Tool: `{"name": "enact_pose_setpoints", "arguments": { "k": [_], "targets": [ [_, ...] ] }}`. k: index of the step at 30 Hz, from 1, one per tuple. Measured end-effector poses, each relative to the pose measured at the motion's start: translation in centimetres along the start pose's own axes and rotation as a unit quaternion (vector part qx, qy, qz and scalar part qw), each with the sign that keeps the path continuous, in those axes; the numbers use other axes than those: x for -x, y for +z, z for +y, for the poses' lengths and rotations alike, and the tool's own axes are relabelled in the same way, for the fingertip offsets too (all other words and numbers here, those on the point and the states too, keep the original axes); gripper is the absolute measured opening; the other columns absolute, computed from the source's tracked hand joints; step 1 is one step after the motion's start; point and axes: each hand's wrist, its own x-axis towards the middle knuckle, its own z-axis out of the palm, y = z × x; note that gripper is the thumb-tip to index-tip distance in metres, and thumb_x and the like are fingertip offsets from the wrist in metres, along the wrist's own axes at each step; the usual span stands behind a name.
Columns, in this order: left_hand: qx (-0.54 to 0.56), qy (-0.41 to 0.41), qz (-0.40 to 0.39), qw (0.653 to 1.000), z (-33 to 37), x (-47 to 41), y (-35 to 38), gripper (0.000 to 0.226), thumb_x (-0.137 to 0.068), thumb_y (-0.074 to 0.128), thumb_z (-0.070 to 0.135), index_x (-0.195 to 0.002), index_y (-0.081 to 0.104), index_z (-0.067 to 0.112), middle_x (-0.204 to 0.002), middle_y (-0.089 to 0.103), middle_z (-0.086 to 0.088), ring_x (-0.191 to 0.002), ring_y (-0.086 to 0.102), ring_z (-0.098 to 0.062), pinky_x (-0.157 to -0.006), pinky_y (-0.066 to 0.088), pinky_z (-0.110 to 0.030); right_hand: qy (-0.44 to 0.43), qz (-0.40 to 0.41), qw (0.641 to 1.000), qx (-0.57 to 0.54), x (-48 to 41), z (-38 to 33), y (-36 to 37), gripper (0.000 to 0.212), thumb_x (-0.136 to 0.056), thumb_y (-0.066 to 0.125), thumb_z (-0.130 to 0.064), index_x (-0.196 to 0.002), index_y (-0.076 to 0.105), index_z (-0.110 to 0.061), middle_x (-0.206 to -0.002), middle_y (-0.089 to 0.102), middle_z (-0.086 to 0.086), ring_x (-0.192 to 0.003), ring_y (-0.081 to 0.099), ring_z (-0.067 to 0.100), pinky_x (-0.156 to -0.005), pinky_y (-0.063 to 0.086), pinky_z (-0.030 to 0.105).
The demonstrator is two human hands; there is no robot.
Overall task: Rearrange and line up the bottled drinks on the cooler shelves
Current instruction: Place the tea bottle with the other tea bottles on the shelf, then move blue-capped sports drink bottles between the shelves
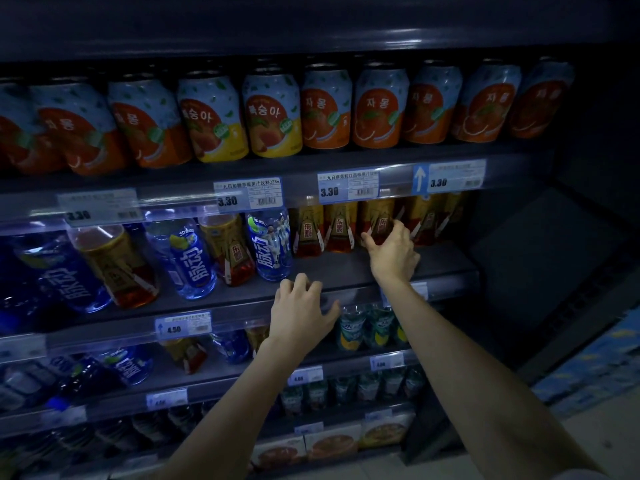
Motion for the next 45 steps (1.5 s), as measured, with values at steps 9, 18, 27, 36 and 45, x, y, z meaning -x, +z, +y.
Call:
{"name": "enact_pose_setpoints", "arguments": {
  "k": [9, 18, 27, 36, 45],
  "targets": [
    [0.038, -0.050, -0.049, 0.997, 0.3, -1.2, -1.2, 0.061, -0.089, 0.047, 0.061, -0.130, 0.054, 0.017, -0.122, 0.050, -0.005, -0.115, 0.042, -0.029, -0.092, 0.042, -0.039, -0.058, 0.003, 0.998, -0.004, 1.7, 0.7, -0.6, 0.066, -0.085, 0.069, -0.042, -0.135, 0.043, -0.006, -0.129, 0.055, 0.013, -0.120, 0.051, 0.032, -0.096, 0.043, 0.048],
    [0.090, -0.075, 0.006, 0.993, -1.1, 0.8, -3.1, 0.063, -0.090, 0.049, 0.058, -0.139, 0.046, 0.018, -0.132, 0.050, -0.004, -0.123, 0.043, -0.025, -0.099, 0.040, -0.038, -0.104, -0.029, 0.994, -0.024, 7.5, -0.4, -0.4, 0.058, -0.091, 0.060, -0.042, -0.135, 0.046, -0.007, -0.131, 0.054, 0.011, -0.119, 0.052, 0.031, -0.101, 0.037, 0.045],
    [0.080, -0.111, 0.081, 0.987, -8.9, 5.7, -5.0, 0.059, -0.089, 0.052, 0.055, -0.132, 0.053, 0.014, -0.125, 0.056, -0.004, -0.117, 0.049, -0.023, -0.097, 0.043, -0.039, -0.219, -0.065, 0.972, -0.059, 15.6, -5.8, 1.7, 0.051, -0.092, 0.061, -0.039, -0.130, 0.052, -0.006, -0.125, 0.058, 0.009, -0.116, 0.054, 0.028, -0.102, 0.038, 0.042],
    [0.064, -0.180, 0.116, 0.975, -21.8, 11.4, -7.9, 0.059, -0.089, 0.055, 0.053, -0.129, 0.056, 0.010, -0.124, 0.056, -0.008, -0.117, 0.051, -0.027, -0.097, 0.042, -0.042, -0.282, -0.124, 0.950, -0.052, 24.8, -14.6, 6.8, 0.053, -0.091, 0.064, -0.039, -0.130, 0.054, -0.004, -0.124, 0.059, 0.012, -0.117, 0.055, 0.031, -0.104, 0.039, 0.046],
    [0.072, -0.239, 0.088, 0.964, -34.8, 15.9, -10.1, 0.063, -0.089, 0.043, 0.062, -0.137, 0.046, 0.021, -0.141, 0.043, -0.004, -0.129, 0.039, -0.025, -0.106, 0.035, -0.046, -0.326, -0.160, 0.932, -0.017, 33.4, -23.7, 12.8, 0.059, -0.093, 0.056, -0.046, -0.136, 0.050, -0.006, -0.135, 0.053, 0.011, -0.128, 0.046, 0.028, -0.111, 0.030, 0.048]
  ]
}}
